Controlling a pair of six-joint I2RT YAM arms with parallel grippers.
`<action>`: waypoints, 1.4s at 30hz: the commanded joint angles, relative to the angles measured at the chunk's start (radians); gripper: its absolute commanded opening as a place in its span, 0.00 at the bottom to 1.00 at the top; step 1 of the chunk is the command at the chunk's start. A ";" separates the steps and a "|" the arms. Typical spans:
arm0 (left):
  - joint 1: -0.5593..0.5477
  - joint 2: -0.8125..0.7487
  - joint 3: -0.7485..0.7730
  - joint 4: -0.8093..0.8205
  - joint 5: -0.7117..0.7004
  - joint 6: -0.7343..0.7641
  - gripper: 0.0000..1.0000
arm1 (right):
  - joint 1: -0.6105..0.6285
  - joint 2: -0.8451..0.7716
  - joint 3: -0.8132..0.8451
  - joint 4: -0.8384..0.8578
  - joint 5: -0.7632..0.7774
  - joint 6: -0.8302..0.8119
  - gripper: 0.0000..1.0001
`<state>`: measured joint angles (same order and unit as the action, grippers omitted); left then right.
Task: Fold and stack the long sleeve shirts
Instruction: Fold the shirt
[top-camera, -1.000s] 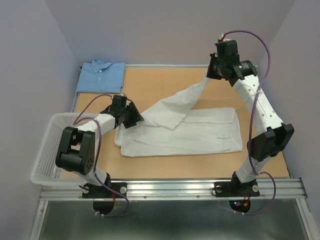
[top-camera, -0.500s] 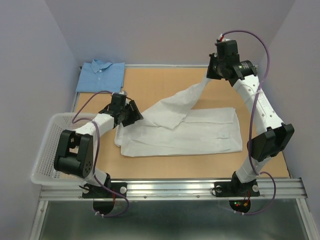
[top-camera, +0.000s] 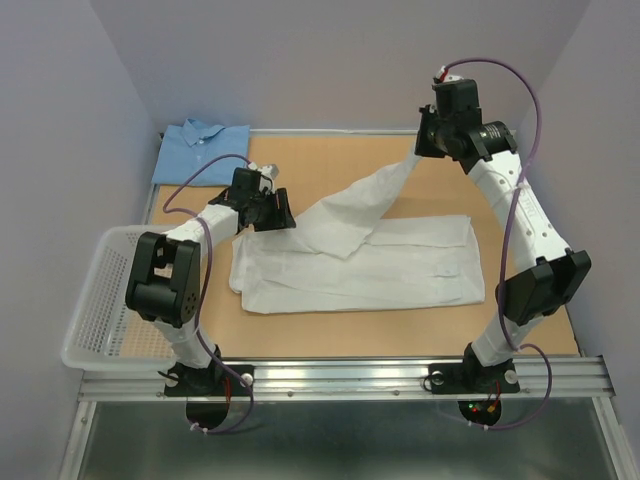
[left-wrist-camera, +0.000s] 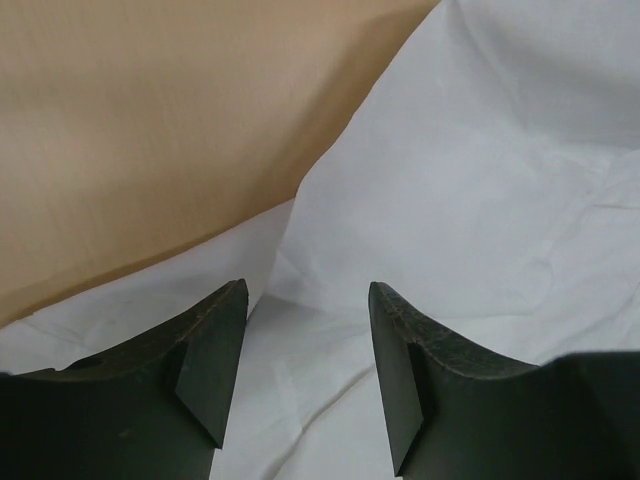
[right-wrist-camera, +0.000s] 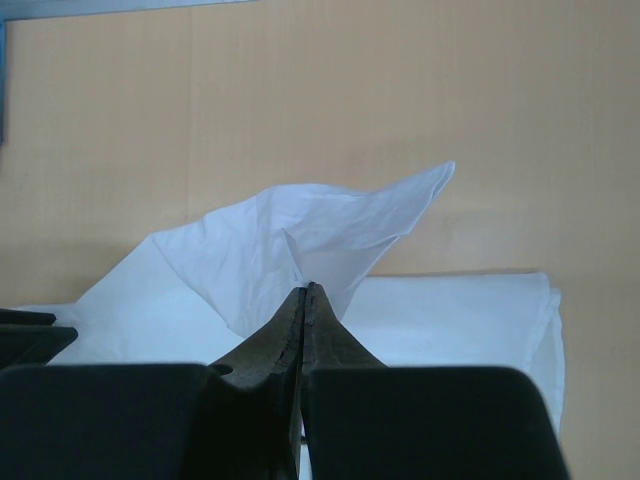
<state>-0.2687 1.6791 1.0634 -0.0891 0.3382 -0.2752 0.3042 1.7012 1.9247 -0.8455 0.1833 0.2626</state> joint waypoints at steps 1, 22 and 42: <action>-0.009 0.031 0.044 -0.041 0.062 0.059 0.61 | 0.003 -0.061 0.003 0.049 0.012 -0.019 0.01; -0.010 0.082 0.119 -0.066 -0.004 0.139 0.59 | 0.003 -0.081 -0.010 0.049 0.008 -0.026 0.01; -0.015 0.103 0.081 -0.097 0.002 0.136 0.50 | 0.003 -0.077 -0.004 0.051 0.008 -0.034 0.01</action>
<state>-0.2817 1.8019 1.1412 -0.1734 0.3119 -0.1505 0.3042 1.6680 1.9224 -0.8448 0.1837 0.2401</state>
